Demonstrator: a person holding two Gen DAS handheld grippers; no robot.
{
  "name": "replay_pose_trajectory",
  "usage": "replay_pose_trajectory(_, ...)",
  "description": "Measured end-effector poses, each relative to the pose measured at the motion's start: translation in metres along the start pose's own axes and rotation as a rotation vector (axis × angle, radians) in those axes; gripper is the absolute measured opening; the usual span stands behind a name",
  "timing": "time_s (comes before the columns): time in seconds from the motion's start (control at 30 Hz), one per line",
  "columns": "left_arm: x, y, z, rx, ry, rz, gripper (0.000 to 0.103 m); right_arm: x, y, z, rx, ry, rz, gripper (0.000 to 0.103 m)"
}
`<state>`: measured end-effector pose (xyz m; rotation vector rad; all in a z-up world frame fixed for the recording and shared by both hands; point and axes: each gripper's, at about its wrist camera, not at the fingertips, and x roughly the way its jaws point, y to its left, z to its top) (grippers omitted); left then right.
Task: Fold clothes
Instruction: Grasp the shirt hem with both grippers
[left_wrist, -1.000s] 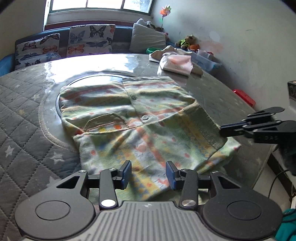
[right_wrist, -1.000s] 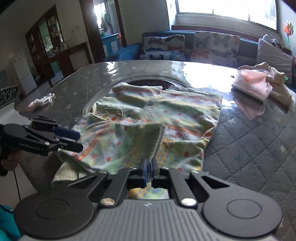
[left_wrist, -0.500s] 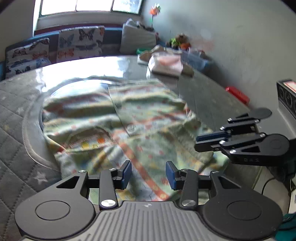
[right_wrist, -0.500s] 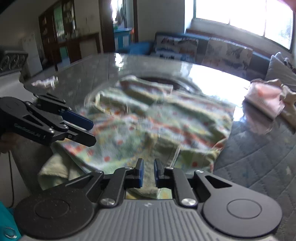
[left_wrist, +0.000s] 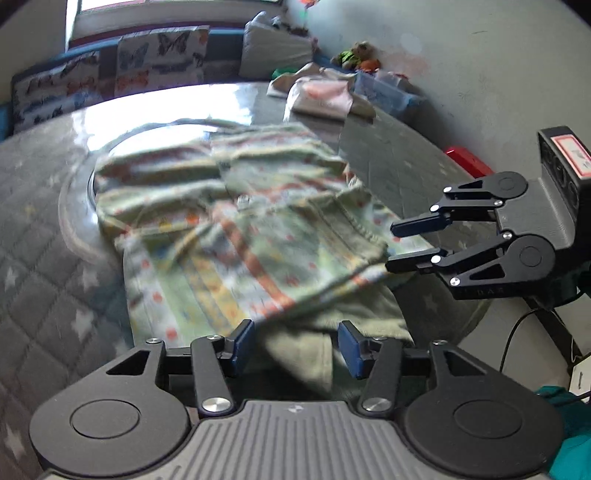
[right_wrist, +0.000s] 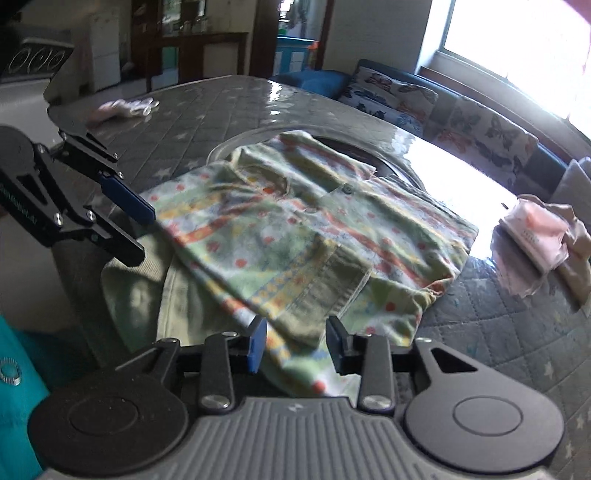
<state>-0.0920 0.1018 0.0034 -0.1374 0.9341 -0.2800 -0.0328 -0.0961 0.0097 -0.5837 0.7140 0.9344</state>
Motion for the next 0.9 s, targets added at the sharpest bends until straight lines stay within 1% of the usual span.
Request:
replay_pose_trajectory(0.1,-0.002,-0.002,-0.005,-0.034,0.017,-0.029,0.055,-0.004,0.006,-0.007,-0.046,0.008,-0.010,0.041)
replay_pose_trajectory(0.23,0.003,-0.003,-0.007,-0.057,0.043,-0.035,0.055,-0.007,0.012,-0.016,-0.095,0.020,-0.014,0.045)
replay_pose_trajectory(0.3,0.005,-0.002,-0.007,-0.068,0.047,-0.039,0.053,-0.007,0.020,-0.022,-0.151,0.018,-0.025,0.046)
replay_pose_trajectory(0.37,0.008,-0.002,-0.007,-0.079,0.051,-0.042,0.044,-0.008,0.028,-0.026,-0.204,0.002,-0.033,0.051)
replay_pose_trajectory(0.43,0.007,0.000,-0.005,-0.086,0.048,-0.047,0.027,-0.008,0.035,-0.029,-0.246,-0.016,-0.027,0.051)
replay_pose_trajectory(0.53,0.000,0.009,0.004,-0.111,0.013,-0.078,0.018,-0.006,0.042,-0.032,-0.291,-0.048,-0.022,0.055)
replay_pose_trajectory(0.7,-0.009,0.020,0.023,-0.135,-0.051,-0.128,0.015,0.003,0.042,-0.031,-0.299,-0.110,0.006,0.056)
replay_pose_trajectory(0.77,-0.009,0.029,0.031,-0.169,-0.061,-0.154,0.015,0.006,0.040,-0.029,-0.303,-0.138,0.021,0.057)
replay_pose_trajectory(0.9,-0.005,0.042,0.043,-0.222,-0.070,-0.167,0.014,0.009,0.036,-0.031,-0.285,-0.175,0.064,0.058)
